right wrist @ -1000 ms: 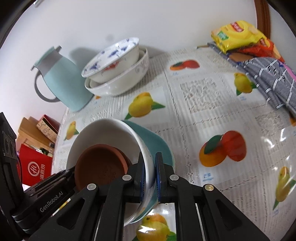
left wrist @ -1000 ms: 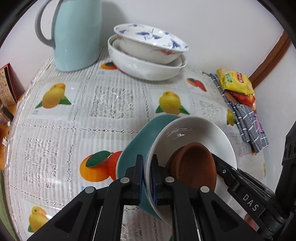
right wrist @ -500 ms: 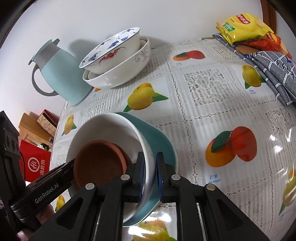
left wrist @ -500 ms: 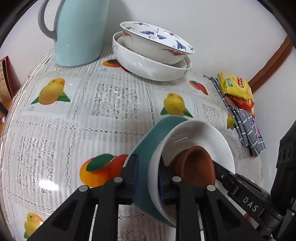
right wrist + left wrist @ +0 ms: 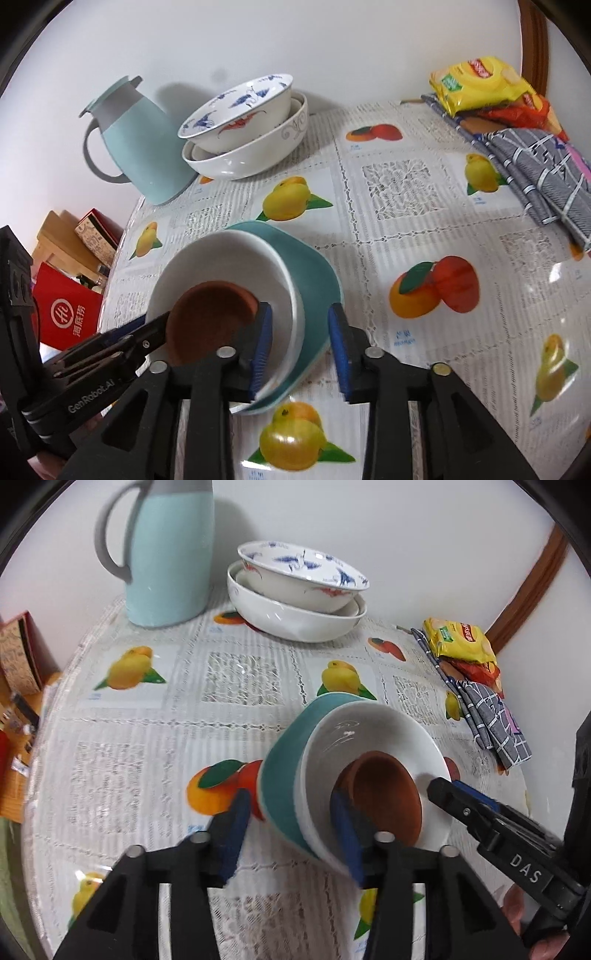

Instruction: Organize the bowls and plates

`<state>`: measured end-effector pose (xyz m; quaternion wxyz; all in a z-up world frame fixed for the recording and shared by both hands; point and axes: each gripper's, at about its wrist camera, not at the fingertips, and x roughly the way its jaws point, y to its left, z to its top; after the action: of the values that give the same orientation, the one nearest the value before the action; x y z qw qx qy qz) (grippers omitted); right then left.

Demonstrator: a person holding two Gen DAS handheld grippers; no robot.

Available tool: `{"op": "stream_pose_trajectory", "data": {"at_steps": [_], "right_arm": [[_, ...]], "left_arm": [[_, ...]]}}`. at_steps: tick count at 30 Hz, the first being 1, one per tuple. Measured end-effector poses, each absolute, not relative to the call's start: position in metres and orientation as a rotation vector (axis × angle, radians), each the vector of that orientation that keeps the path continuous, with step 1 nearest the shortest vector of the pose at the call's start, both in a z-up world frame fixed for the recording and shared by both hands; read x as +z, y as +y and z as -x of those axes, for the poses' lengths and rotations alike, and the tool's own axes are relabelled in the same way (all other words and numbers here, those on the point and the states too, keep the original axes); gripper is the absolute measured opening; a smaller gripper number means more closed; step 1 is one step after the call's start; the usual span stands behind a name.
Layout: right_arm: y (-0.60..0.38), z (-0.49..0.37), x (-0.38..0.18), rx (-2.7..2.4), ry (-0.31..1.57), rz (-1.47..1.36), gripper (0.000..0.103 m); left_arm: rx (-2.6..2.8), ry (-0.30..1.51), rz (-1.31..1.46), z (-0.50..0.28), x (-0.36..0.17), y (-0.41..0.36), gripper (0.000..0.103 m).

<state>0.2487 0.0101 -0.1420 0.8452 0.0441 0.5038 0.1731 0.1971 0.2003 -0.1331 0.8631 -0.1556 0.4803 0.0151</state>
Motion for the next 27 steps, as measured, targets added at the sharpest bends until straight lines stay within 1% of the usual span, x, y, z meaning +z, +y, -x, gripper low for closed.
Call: {"op": "stream_pose_trajectory", "data": {"at_steps": [3, 8, 10, 11, 13, 15, 16, 17, 18, 19, 20, 22, 24, 25, 27], "right_arm": [[0.004, -0.233, -0.133, 0.338, 1.040, -0.059, 0.038], [-0.015, -0.200, -0.113, 0.266, 0.994, -0.031, 0.039], [-0.029, -0.186, -0.102, 0.236, 0.973, -0.046, 0.043], [-0.036, -0.178, -0.096, 0.217, 0.962, -0.048, 0.047], [-0.049, -0.164, -0.084, 0.172, 0.934, -0.039, 0.047], [-0.063, -0.147, -0.071, 0.130, 0.904, -0.033, 0.049], [-0.069, -0.140, -0.066, 0.121, 0.893, -0.040, 0.050], [-0.075, -0.133, -0.060, 0.120, 0.885, -0.050, 0.054], [-0.081, -0.125, -0.055, 0.119, 0.877, -0.060, 0.055], [-0.086, -0.118, -0.051, 0.110, 0.867, -0.066, 0.055], [-0.090, -0.111, -0.046, 0.095, 0.855, -0.068, 0.057], [-0.098, -0.095, -0.038, 0.060, 0.820, -0.063, 0.063], [-0.104, -0.082, -0.031, 0.021, 0.793, -0.063, 0.083], [-0.107, -0.075, -0.027, 0.006, 0.776, -0.064, 0.085], [-0.111, -0.065, -0.022, -0.010, 0.757, -0.054, 0.088]], "left_arm": [[0.005, 0.982, 0.324, -0.183, -0.121, 0.198, 0.046], [-0.046, 0.924, 0.302, -0.161, -0.096, 0.179, 0.052], [-0.076, 0.894, 0.296, -0.149, -0.085, 0.167, 0.057], [-0.083, 0.884, 0.292, -0.145, -0.081, 0.163, 0.058], [-0.104, 0.861, 0.275, -0.132, -0.071, 0.151, 0.063], [-0.124, 0.834, 0.257, -0.119, -0.060, 0.138, 0.066], [-0.130, 0.824, 0.249, -0.113, -0.055, 0.132, 0.072], [-0.133, 0.815, 0.243, -0.108, -0.052, 0.128, 0.074], [-0.138, 0.801, 0.235, -0.102, -0.047, 0.122, 0.076], [-0.140, 0.794, 0.225, -0.095, -0.042, 0.118, 0.081], [-0.142, 0.786, 0.215, -0.090, -0.039, 0.113, 0.082], [-0.144, 0.771, 0.202, -0.081, -0.034, 0.108, 0.082], [-0.142, 0.764, 0.190, -0.071, -0.029, 0.103, 0.086], [-0.140, 0.759, 0.184, -0.066, -0.027, 0.100, 0.088], [-0.139, 0.752, 0.170, -0.058, -0.023, 0.095, 0.090]]}}
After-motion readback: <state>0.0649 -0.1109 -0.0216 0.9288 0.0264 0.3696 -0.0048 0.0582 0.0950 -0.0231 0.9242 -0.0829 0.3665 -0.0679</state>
